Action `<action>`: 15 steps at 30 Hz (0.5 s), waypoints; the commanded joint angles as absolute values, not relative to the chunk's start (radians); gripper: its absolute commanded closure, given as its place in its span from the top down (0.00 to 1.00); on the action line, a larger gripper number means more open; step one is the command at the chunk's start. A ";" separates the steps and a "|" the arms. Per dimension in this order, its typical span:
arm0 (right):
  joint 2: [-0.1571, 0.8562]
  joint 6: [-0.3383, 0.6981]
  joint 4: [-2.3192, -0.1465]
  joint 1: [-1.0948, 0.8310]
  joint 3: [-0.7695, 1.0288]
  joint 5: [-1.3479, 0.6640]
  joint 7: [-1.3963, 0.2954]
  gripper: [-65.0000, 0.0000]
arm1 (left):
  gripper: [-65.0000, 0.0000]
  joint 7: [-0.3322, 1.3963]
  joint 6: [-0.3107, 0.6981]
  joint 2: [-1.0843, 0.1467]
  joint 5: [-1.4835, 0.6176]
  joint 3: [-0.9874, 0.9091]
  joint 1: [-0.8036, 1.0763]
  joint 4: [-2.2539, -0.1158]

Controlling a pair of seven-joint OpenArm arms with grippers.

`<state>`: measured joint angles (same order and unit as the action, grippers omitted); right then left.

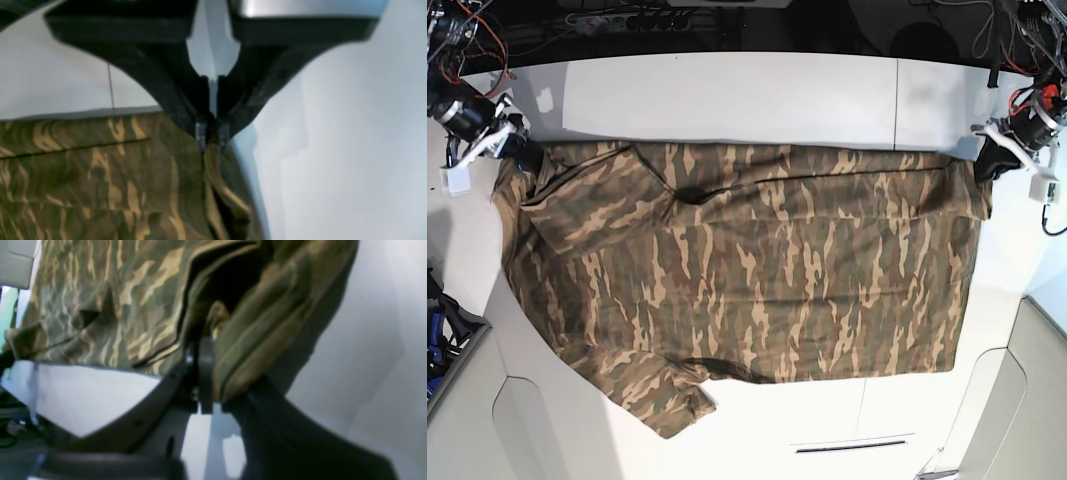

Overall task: Fold the T-shirt properly
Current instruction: 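Drag the shirt back toward the robot with both grippers, then release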

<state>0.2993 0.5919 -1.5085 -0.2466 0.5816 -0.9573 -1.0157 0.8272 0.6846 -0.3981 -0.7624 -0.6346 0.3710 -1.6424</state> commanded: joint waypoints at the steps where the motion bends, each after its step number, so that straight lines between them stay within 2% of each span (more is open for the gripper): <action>1: 0.316 0.603 -1.529 -0.253 0.596 -0.999 -1.011 0.00 | 0.00 0.819 0.698 -0.414 -0.788 -0.659 0.382 -1.668; 15: 0.316 0.607 -1.530 -0.366 0.631 -1.085 -1.060 0.00 | 0.00 0.881 0.698 -0.391 -0.940 -0.726 0.546 -1.682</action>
<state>0.2993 0.5991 -1.5127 -0.3626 0.6220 -1.0630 -1.0622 0.8909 0.6857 -0.3744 -0.9203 -0.7174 0.5411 -1.6649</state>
